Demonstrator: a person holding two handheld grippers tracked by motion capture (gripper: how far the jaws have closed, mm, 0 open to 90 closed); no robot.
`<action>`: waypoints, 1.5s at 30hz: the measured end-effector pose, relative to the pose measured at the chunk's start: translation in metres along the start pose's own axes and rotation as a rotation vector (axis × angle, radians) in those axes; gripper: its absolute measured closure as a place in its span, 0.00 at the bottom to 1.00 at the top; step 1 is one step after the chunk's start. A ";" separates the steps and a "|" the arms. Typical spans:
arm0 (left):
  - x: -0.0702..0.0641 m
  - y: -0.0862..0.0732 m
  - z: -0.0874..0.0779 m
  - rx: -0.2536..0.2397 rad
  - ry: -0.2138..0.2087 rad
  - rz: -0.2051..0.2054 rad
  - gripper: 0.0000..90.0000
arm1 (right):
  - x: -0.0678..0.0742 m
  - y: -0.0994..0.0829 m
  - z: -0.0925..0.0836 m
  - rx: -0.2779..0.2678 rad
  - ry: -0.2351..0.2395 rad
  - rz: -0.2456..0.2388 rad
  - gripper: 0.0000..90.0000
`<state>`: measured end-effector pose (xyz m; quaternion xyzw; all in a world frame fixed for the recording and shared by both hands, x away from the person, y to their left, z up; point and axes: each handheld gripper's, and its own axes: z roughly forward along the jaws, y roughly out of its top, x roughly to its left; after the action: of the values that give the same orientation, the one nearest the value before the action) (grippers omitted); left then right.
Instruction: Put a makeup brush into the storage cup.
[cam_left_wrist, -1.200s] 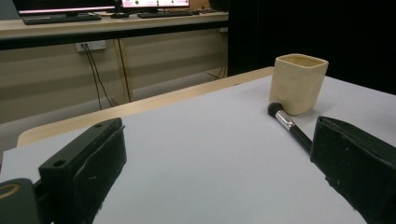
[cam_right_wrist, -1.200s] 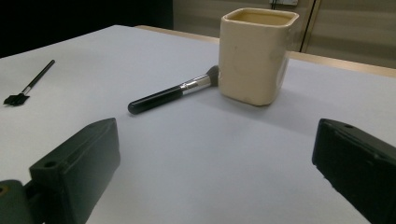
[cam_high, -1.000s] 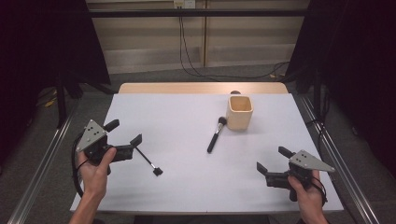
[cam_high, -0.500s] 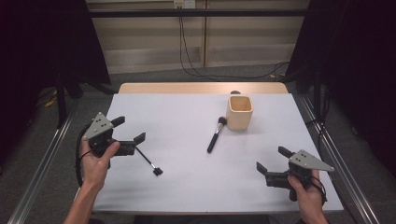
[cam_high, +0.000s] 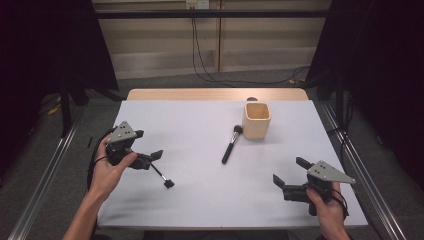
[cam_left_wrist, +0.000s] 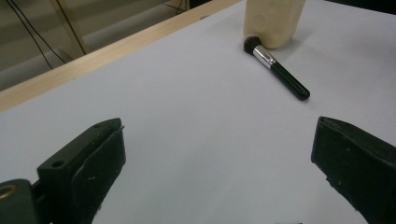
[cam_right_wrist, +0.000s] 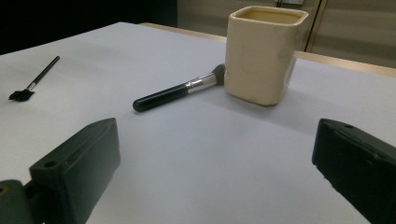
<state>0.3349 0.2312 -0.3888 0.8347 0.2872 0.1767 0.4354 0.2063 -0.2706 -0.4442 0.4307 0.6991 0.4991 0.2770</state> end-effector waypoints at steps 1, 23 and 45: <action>0.000 0.000 0.002 0.027 0.016 0.022 0.04 | 0.000 0.000 0.000 0.000 0.000 0.001 0.01; 0.014 0.005 0.028 0.354 -0.112 0.156 0.05 | 0.000 -0.001 0.001 0.008 -0.004 -0.019 0.00; 0.040 -0.005 0.049 0.583 -0.172 0.269 0.05 | -0.001 -0.001 0.001 0.012 -0.004 -0.018 0.00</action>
<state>0.3911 0.2282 -0.4183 0.9665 0.1753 0.0719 0.1734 0.2072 -0.2707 -0.4457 0.4270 0.7053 0.4916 0.2803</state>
